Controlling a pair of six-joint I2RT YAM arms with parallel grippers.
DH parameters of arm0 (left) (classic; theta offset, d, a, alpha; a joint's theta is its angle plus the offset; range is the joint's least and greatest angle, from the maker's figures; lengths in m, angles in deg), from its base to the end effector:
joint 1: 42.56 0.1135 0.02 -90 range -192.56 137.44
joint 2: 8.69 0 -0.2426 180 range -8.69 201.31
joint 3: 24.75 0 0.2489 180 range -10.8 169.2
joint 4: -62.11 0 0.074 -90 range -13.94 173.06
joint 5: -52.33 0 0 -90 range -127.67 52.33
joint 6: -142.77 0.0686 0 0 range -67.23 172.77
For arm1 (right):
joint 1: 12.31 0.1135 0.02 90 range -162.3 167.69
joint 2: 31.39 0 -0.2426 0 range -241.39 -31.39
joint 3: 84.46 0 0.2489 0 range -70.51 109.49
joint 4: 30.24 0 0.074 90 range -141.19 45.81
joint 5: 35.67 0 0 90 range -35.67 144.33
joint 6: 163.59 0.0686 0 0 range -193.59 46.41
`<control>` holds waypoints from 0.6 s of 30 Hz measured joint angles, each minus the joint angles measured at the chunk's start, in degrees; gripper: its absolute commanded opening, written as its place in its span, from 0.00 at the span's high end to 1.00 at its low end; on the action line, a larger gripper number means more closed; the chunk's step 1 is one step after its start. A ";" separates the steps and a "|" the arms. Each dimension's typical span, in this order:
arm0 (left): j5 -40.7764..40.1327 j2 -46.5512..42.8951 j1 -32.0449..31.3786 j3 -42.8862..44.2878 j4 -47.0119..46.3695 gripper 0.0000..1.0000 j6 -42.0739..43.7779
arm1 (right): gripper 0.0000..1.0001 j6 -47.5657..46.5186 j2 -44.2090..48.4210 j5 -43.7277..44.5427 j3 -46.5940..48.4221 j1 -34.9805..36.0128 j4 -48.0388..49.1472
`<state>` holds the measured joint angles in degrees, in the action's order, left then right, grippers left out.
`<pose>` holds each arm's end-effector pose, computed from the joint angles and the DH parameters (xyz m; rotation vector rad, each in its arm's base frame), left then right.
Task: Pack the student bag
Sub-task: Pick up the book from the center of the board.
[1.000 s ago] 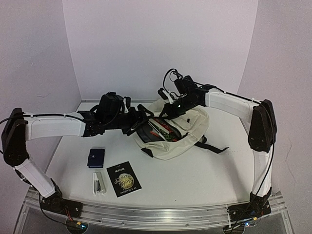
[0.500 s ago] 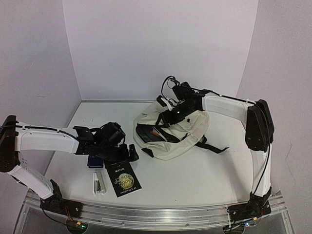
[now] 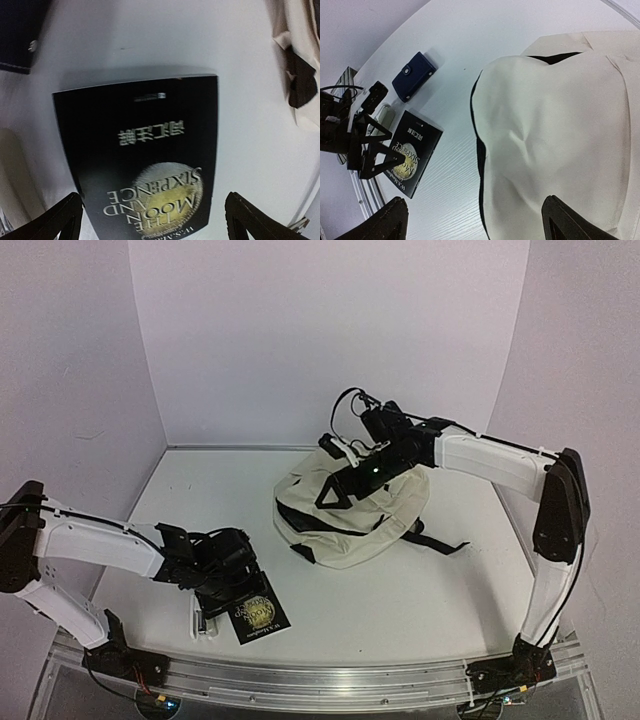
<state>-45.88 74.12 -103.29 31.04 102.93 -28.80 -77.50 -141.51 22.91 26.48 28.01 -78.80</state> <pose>0.1381 -0.2263 0.1097 -0.5542 2.7924 -0.4615 0.3134 0.3129 0.2468 -1.1661 2.1640 0.9480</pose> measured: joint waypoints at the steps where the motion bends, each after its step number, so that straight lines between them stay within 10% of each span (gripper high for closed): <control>1: -0.44 0.13 0.00 -0.41 0.33 0.00 -1.30 | 0.07 -0.14 0.15 -0.35 -0.35 0.28 -0.16; 18: -2.88 12.06 6.74 5.61 -14.68 0.16 2.10 | 0.14 -0.46 0.68 -4.31 -5.79 1.46 -1.80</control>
<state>-48.75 86.18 -96.55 36.65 88.26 -26.70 -77.96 -140.83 18.60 20.69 29.47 -80.61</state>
